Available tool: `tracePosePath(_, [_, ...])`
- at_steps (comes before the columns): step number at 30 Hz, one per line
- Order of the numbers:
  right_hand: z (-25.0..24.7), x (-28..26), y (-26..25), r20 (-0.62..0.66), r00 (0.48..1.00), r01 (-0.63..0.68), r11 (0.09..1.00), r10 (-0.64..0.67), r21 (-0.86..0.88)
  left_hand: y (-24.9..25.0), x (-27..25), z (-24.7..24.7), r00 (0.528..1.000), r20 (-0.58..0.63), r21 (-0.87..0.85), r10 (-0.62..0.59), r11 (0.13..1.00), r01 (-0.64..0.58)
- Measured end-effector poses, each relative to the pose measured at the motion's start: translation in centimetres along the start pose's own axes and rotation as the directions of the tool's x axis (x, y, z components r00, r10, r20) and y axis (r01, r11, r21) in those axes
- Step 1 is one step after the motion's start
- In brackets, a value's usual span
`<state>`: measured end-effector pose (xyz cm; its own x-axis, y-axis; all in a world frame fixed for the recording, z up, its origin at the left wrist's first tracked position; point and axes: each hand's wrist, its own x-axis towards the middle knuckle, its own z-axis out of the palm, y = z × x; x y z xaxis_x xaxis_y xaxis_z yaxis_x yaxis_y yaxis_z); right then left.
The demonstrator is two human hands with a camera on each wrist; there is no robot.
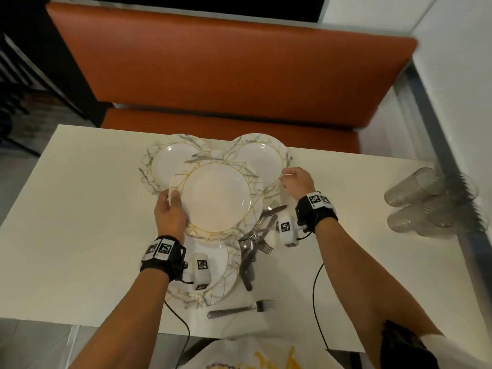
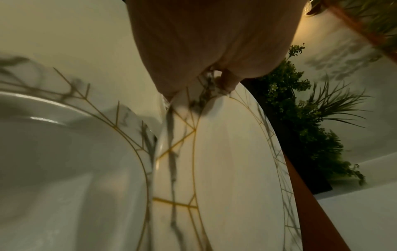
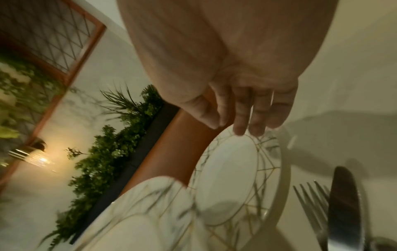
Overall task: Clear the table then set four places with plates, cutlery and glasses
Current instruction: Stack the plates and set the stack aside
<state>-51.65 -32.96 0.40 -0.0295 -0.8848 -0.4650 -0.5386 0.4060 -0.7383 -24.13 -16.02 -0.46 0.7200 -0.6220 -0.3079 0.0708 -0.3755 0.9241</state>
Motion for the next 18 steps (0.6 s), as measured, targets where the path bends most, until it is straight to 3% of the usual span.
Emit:
tracePosePath(3, [0.0, 3.1, 0.3, -0.098, 0.984, -0.159, 0.985, 0.152, -0.073, 0.7, -0.5, -1.1, 0.999, -0.044, 0.033, 0.021, 0.999, -0.019])
tracePosePath(8, [0.1, 5.6, 0.3, -0.046, 0.961, -0.274, 0.937, 0.271, -0.218, 1.4, -1.5, -1.0, 0.992, -0.122, 0.027, 0.013, 1.0, -0.01])
tracePosePath(12, [-0.1, 7.0, 0.6, 0.002, 0.962, -0.264, 0.938, 0.271, -0.226, 1.7, -1.7, -1.2, 0.986, -0.167, 0.038, 0.003, 0.999, 0.003])
tracePosePath(18, [-1.8, 8.7, 1.1, 0.078, 0.976, -0.194, 0.975, 0.202, -0.105, 2.0, -1.5, -0.7, 0.985, -0.169, 0.054, 0.015, 0.999, -0.006])
